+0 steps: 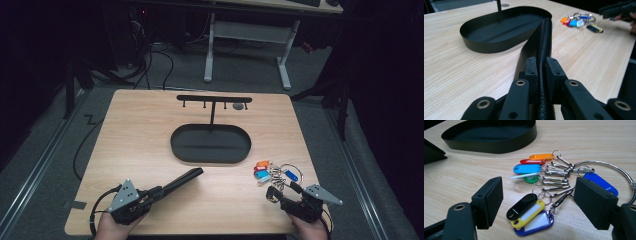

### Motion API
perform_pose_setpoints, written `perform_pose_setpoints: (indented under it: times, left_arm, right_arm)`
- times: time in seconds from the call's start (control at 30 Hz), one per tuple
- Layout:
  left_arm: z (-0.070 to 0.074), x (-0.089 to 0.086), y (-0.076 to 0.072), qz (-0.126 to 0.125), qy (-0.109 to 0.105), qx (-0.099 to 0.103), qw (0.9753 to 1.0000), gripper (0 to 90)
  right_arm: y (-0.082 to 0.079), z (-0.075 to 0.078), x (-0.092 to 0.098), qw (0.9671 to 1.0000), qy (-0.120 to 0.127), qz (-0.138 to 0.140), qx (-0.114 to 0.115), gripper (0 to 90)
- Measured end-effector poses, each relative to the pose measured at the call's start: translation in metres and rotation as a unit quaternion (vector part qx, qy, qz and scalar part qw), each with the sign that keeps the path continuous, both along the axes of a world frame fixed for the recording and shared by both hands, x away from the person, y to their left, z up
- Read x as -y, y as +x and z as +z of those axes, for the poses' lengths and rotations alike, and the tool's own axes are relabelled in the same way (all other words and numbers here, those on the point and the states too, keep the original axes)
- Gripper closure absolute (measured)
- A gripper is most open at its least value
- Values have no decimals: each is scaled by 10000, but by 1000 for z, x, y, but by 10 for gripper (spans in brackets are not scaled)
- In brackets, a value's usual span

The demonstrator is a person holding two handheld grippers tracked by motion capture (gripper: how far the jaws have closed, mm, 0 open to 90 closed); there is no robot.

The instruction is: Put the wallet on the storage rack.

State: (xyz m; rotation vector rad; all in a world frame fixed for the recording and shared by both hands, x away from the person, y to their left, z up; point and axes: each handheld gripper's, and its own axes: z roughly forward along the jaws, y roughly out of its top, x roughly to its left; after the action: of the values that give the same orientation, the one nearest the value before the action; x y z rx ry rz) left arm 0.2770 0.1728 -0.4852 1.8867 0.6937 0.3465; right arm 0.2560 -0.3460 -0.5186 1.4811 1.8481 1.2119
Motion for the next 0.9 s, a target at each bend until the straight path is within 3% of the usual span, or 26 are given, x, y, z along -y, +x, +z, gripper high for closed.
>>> perform_pose_setpoints:
  times: [0.2, 0.33, 0.4, 0.67, 0.9]
  left_arm:
    - [1, -6, 5, 106, -278, -210, 9993, 811]
    - [0, -16, 15, 274, -550, -428, 9972, 807]
    - [-2, -22, 21, 360, -623, -444, 9964, 791]
    - [-4, -31, 30, 508, -741, -475, 9948, 739]
    - [-7, -31, 29, 398, -680, -525, 9955, 638]
  right_arm:
    - [0, 0, -1, 10000, -12, -5, 1, 241]
    - [0, 0, 0, 10000, -7, -4, -3, 241]
    - [1, -1, -1, 10000, -14, 1, -14, 241]
    - [1, -1, -1, 10000, -17, -3, -37, 241]
    - [1, -2, -1, 10000, -36, 8, -34, 241]
